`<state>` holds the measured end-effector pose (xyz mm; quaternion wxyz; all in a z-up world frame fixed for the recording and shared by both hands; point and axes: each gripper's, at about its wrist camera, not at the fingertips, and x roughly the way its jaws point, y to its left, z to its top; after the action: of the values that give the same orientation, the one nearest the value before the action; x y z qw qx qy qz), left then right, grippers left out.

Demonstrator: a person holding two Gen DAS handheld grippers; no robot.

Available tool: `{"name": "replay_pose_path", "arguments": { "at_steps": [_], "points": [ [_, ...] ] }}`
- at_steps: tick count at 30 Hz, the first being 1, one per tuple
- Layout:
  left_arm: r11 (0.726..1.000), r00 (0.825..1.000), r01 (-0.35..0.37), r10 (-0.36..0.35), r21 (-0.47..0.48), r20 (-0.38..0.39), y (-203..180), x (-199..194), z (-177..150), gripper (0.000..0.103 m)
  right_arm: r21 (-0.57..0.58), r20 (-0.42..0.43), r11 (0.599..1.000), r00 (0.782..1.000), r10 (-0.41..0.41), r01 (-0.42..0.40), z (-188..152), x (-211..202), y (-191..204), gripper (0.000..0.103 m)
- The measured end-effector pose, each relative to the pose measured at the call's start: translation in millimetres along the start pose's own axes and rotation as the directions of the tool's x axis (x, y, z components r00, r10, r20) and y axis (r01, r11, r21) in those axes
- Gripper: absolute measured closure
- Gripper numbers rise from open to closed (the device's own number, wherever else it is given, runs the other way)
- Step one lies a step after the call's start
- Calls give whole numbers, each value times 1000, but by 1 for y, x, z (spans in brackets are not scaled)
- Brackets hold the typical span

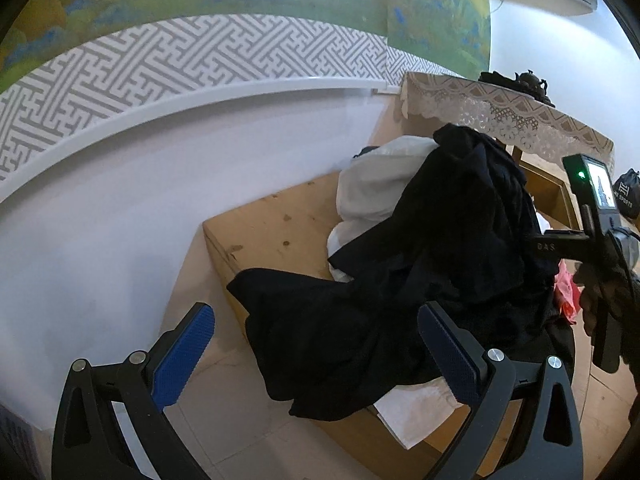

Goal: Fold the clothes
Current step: 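Grasp the navy sweatshirt with the right gripper while the left gripper approaches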

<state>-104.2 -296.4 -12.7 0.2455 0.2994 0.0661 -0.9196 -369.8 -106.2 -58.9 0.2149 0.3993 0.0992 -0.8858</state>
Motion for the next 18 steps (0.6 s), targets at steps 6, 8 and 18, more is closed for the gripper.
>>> {"name": "replay_pose_path", "arguments": {
  "at_steps": [6,8,18],
  "points": [
    [1000,1000,2,-2,4,-4,5,0,0,1,15,31,997,997,75,-76,-4,-35,0,94],
    [1000,1000,1,-1,-5,-2,8,-2,-1,1,10,71,996,994,85,-86,-5,-57,2,94],
    [1000,999,-18,18,0,33,12,-32,-4,1,14,242,994,965,102,-109,-3,-172,-3,95]
  ]
}}
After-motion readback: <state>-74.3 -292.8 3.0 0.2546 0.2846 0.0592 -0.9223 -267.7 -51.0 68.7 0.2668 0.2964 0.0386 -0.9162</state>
